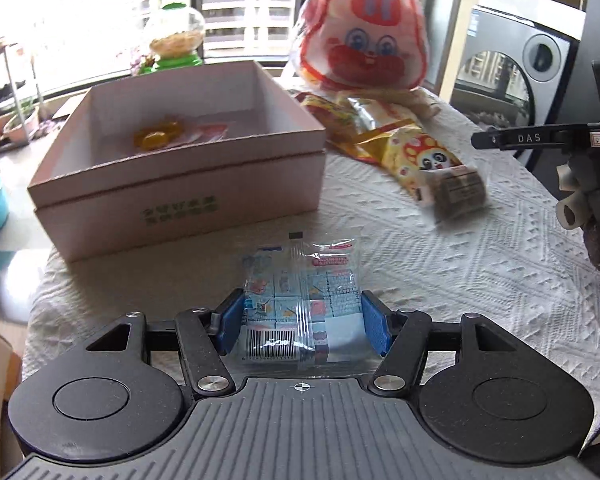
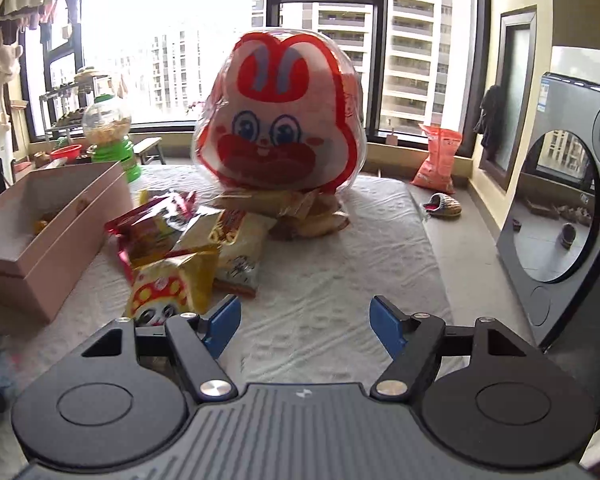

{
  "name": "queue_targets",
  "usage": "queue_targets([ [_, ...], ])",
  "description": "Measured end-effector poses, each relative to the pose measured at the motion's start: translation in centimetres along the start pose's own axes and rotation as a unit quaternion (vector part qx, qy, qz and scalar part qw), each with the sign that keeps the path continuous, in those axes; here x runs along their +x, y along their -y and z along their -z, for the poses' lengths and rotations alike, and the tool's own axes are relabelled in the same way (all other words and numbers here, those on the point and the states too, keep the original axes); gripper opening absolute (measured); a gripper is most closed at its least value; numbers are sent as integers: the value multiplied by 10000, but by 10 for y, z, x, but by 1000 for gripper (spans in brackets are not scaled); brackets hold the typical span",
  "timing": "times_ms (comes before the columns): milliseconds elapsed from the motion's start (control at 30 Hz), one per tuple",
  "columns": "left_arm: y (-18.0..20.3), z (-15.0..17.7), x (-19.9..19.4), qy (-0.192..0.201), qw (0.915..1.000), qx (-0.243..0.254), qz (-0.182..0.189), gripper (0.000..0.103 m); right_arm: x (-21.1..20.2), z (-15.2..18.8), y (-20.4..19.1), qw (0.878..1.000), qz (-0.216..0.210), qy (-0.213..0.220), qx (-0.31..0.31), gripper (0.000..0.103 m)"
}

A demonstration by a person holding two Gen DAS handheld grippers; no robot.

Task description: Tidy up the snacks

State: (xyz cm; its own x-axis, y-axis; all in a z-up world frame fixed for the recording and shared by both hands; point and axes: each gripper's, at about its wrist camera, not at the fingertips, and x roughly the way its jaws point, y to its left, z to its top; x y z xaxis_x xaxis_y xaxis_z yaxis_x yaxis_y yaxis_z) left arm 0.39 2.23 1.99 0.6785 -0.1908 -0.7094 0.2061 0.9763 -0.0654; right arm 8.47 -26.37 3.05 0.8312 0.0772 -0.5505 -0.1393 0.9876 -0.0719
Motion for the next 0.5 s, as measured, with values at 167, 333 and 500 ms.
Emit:
queue_targets([
  [167,-1,3,0,106,9999,75,21,68,7,18,-3,9938,-484,-1002,-75,69],
  [333,6,5,4,199,9996,190,-82,70,-47,40,-36,9803,-1563,-1067,-565,69],
  [500,-4,8,0,260,9996,-27,106,69,-60,29,-67,9795,-1651,-634,-960,76],
])
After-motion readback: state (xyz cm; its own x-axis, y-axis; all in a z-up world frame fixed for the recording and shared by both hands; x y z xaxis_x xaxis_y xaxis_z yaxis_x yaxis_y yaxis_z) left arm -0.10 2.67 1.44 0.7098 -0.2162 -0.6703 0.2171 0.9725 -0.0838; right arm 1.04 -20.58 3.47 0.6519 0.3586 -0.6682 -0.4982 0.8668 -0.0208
